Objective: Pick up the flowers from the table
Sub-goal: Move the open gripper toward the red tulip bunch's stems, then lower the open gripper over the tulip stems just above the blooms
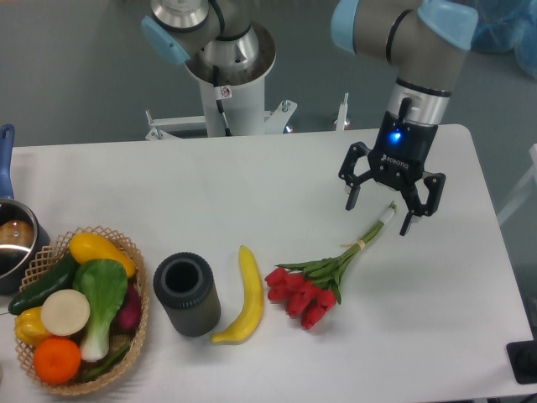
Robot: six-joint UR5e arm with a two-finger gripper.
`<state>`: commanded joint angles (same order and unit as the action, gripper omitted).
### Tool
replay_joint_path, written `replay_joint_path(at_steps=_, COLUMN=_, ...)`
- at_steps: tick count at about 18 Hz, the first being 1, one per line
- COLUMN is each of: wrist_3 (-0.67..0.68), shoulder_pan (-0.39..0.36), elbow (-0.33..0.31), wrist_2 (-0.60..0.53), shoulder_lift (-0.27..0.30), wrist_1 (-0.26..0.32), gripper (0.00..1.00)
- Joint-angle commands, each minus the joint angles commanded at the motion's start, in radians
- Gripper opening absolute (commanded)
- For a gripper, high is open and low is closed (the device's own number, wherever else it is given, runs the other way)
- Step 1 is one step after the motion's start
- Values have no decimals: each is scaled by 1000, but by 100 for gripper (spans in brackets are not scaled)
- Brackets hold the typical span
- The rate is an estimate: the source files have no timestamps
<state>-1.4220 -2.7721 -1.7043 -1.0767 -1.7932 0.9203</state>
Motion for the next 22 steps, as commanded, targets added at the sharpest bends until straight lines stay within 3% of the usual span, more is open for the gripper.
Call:
replay_joint_path(at_steps=4, wrist_3=8, shoulder_pan=16, elbow=3, wrist_2=-6, shoulder_lift=-18, wrist_1=17, gripper=100)
replay_joint_path(at_steps=10, wrist_3=9, shoulder_pan=48, elbow=3, wrist_2=-29, shoulder_lift=-75, wrist_1=94, gripper=100)
replay_joint_path(at_steps=22, wrist_3=2, shoulder_pan=26, elbow=-1, wrist_2=-12, shoulder_lift=-189, wrist_1=72, gripper=100)
